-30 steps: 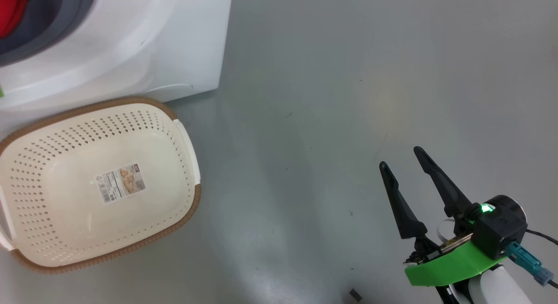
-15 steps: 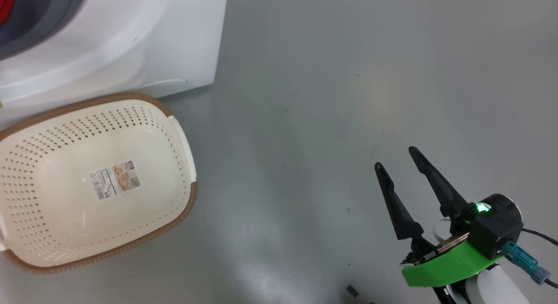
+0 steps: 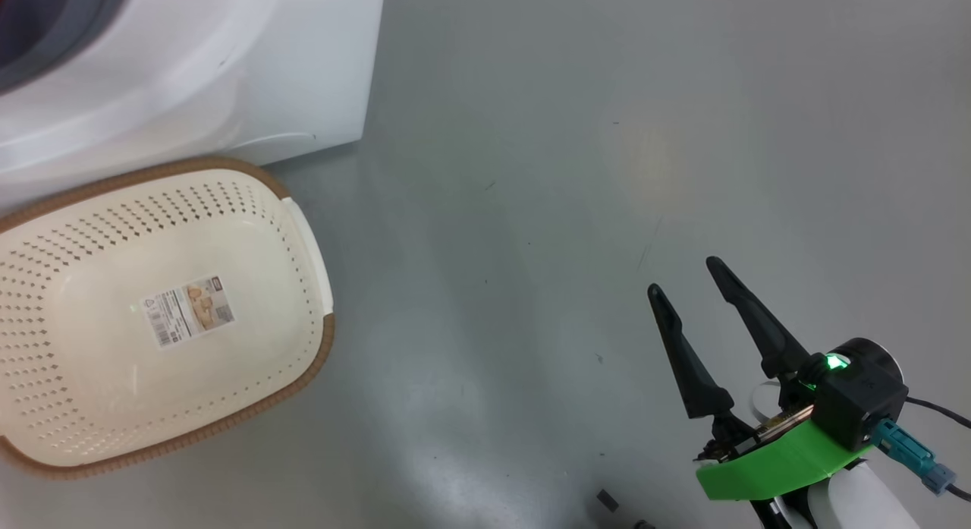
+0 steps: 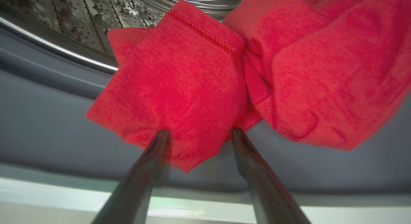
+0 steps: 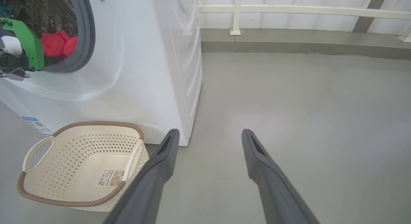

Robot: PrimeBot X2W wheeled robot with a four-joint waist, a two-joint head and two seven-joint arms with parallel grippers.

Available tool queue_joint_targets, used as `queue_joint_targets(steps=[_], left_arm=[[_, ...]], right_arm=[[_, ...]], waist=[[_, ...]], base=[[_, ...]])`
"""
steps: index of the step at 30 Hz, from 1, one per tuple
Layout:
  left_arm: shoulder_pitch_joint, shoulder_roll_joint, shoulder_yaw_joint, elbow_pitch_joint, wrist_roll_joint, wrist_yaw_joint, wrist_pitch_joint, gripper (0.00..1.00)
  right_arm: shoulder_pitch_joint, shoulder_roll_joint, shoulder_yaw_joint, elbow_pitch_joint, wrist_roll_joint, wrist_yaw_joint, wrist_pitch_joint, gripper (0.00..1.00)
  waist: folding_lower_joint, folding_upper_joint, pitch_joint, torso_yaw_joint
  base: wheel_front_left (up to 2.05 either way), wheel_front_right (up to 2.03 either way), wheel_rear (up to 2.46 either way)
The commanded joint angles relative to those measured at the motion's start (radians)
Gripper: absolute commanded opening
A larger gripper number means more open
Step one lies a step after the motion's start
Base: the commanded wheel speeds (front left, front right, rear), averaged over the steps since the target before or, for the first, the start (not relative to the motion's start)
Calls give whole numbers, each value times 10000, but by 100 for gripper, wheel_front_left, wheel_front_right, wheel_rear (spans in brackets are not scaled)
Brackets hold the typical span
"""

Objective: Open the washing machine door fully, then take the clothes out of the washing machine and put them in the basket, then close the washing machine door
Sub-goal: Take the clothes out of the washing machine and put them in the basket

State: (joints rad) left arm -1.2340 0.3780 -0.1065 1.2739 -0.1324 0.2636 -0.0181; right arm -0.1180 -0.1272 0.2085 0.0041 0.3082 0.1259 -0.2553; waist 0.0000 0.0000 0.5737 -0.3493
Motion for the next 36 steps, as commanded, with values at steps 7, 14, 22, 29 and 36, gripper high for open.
queue_joint_targets(steps=[7, 14, 22, 29, 36], left_arm=[[-28, 667, -45, -23, -96, -114, -44, 40], [-122, 654, -133, -34, -190, -259, -446, 0], [-209, 610, -195, -194, -324, -373, -1236, 0], [-109, 568, -17, -531, -682, -619, -2009, 0], [282, 487, 245, -1424, -1089, -916, -2385, 0]], right_arm=[[-232, -166, 275, -163, 82, 48, -65, 100], [-334, -130, 263, -102, 94, 48, -65, 100], [-458, -91, 255, -71, 104, 48, -65, 100], [-517, -12, 243, -49, 130, 48, -65, 100], [-554, 78, 217, -72, 127, 48, -65, 100]], waist=[[0, 0, 195, -41], [0, 0, 279, 26], [0, 0, 301, 176], [0, 0, 272, 279], [0, 0, 217, 425]], base=[[0, 0, 0], [0, 0, 0], [0, 0, 0], [0, 0, 0], [0, 0, 0]])
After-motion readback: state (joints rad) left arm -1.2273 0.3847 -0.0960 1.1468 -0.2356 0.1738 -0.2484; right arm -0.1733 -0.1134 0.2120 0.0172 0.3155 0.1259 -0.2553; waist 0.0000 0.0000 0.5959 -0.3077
